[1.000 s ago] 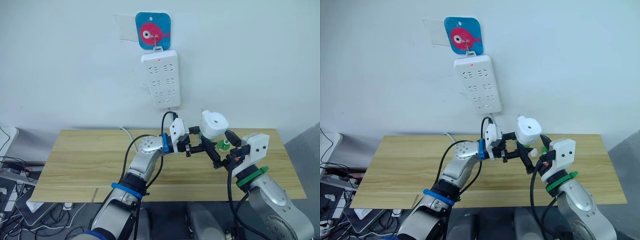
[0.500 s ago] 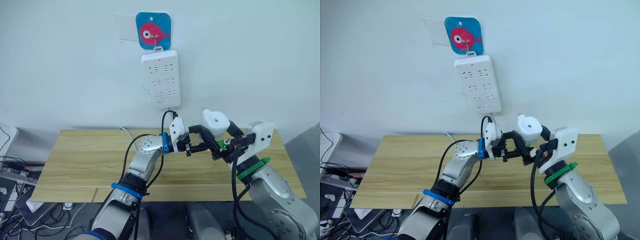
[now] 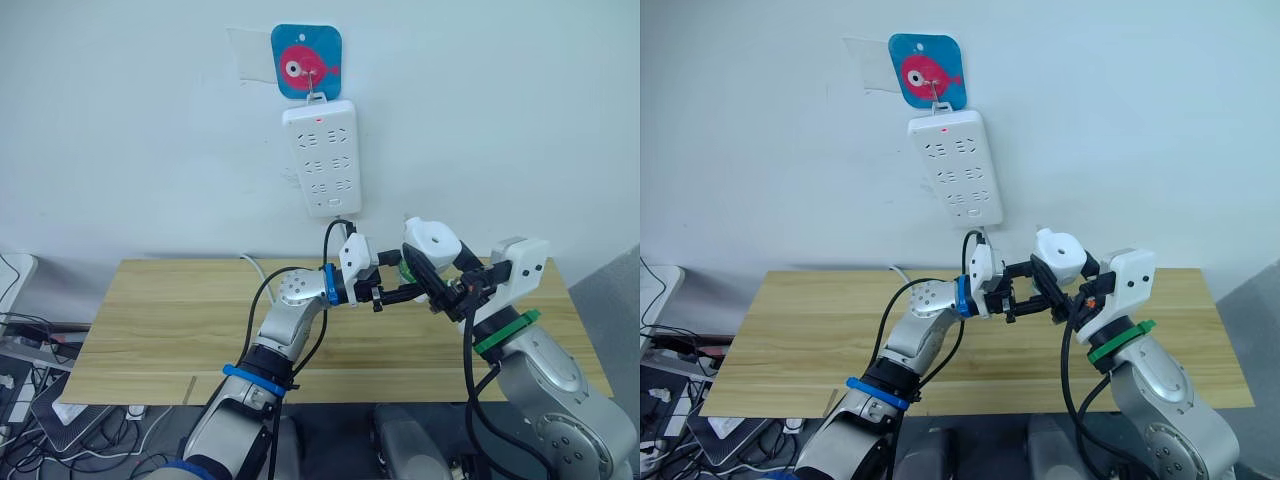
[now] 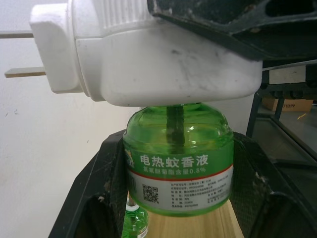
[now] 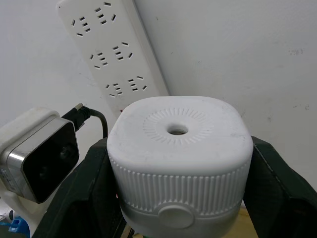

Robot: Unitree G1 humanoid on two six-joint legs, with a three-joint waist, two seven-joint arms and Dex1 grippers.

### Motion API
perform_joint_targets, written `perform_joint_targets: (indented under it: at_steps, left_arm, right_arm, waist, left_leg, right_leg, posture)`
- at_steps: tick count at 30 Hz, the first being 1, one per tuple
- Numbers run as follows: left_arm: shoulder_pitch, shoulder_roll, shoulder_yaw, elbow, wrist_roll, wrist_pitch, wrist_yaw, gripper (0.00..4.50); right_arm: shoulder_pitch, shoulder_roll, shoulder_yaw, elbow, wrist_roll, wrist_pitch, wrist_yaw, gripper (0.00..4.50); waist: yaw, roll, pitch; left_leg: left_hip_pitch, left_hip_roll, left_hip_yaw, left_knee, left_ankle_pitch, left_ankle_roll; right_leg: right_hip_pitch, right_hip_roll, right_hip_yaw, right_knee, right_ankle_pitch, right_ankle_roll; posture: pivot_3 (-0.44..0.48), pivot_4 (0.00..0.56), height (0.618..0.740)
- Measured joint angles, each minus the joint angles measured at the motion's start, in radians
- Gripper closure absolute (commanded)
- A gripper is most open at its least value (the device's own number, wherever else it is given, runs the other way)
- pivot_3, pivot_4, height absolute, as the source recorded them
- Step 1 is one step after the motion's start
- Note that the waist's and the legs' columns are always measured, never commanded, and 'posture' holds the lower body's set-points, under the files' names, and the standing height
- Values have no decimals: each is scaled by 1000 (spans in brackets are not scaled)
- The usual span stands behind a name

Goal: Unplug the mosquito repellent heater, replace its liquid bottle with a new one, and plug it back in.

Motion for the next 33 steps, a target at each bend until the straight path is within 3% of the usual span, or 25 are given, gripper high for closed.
perform_joint_targets:
  at_steps: [1, 8, 17, 24, 33]
  left_arm:
    - [0, 0, 0, 0, 0, 0, 0, 2176]
    - [0, 14, 0, -5, -10, 36, -27, 15]
    - [-43, 181, 104, -22, -72, 103, -100, 0]
    - [53, 351, 189, -185, -158, 278, -125, 0]
    - [74, 379, 387, -221, -193, 304, 94, 0]
  right_arm:
    - [0, 0, 0, 1, 0, -1, 1, 1516]
    - [-1, -3, -13, 10, -8, -5, 1, 1516]
    - [11, -44, -34, 40, -64, -40, 56, 1516]
    - [18, -75, 0, 57, -97, -64, 140, 1516]
    - [-3, -72, 11, 86, -116, -77, 182, 1516]
  waist:
    - [0, 0, 0]
    - [0, 0, 0]
    - [6, 2, -3]
    - [19, 2, -8]
    - [44, -1, -23]
  left_leg:
    - [0, 0, 0, 0, 0, 0]
    - [0, 0, 0, 0, 0, 0]
    - [0, 0, 0, -1, 0, 0]
    - [0, 1, -1, -1, 0, 0]
    - [0, 0, 0, -1, 0, 0]
  right_leg:
    - [0, 0, 0, 0, 0, 0]
    - [0, 0, 0, 0, 0, 0]
    - [0, 0, 0, 0, 0, 0]
    - [0, -1, -1, 0, 0, 0]
    - [0, -1, -1, -1, 0, 0]
  posture:
    - [-179, 177, 740]
    - [-162, 168, 740]
    - [-116, 154, 740]
    - [-59, 138, 740]
    - [-23, 137, 740]
